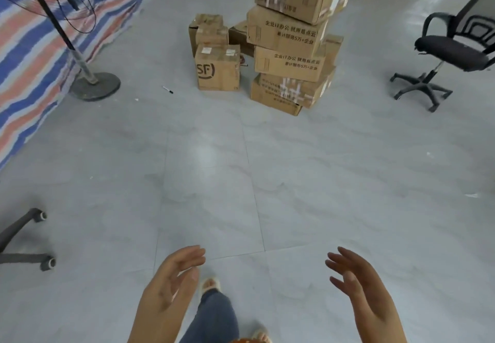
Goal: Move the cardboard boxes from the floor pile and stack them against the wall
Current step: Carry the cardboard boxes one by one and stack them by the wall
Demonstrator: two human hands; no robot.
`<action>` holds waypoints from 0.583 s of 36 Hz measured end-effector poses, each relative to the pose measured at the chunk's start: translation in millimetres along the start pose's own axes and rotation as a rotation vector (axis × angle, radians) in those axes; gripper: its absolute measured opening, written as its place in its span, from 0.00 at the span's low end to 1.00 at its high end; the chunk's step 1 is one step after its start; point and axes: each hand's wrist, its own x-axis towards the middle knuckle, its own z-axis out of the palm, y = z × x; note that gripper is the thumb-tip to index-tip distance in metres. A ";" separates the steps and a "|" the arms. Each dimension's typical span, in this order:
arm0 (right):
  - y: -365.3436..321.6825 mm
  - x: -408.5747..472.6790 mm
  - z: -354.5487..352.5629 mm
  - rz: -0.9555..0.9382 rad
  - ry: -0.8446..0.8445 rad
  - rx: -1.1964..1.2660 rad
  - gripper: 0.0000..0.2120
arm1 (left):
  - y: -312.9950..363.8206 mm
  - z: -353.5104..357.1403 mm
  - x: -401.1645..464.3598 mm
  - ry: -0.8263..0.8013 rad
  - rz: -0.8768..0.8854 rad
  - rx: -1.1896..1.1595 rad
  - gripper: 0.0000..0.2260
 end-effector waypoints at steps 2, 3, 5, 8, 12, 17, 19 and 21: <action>2.2 31.0 7.5 0.008 -0.011 0.000 0.09 | -0.2 6.3 33.5 0.015 -0.058 -0.067 0.33; 1.1 46.8 12.1 0.011 -0.019 0.003 0.08 | -0.2 9.5 51.8 0.024 -0.087 -0.080 0.35; -2.2 81.7 23.3 0.010 -0.013 0.013 0.22 | 4.7 17.4 89.8 0.022 -0.080 -0.076 0.28; -6.5 136.9 43.6 -0.002 0.040 0.013 0.26 | 7.9 25.4 152.8 0.003 -0.001 -0.022 0.11; -27.2 211.6 69.1 -0.028 0.106 0.097 0.20 | 33.0 31.2 245.4 -0.056 0.071 -0.018 0.13; -54.1 296.1 92.6 -0.049 0.198 0.117 0.25 | 53.1 41.1 355.3 -0.127 0.087 -0.066 0.35; -61.7 321.4 95.0 -0.049 0.235 0.138 0.14 | 56.9 51.9 389.5 -0.147 0.068 -0.048 0.39; -65.2 347.5 91.7 -0.038 0.273 0.156 0.18 | 62.1 67.1 419.7 -0.171 0.057 -0.036 0.37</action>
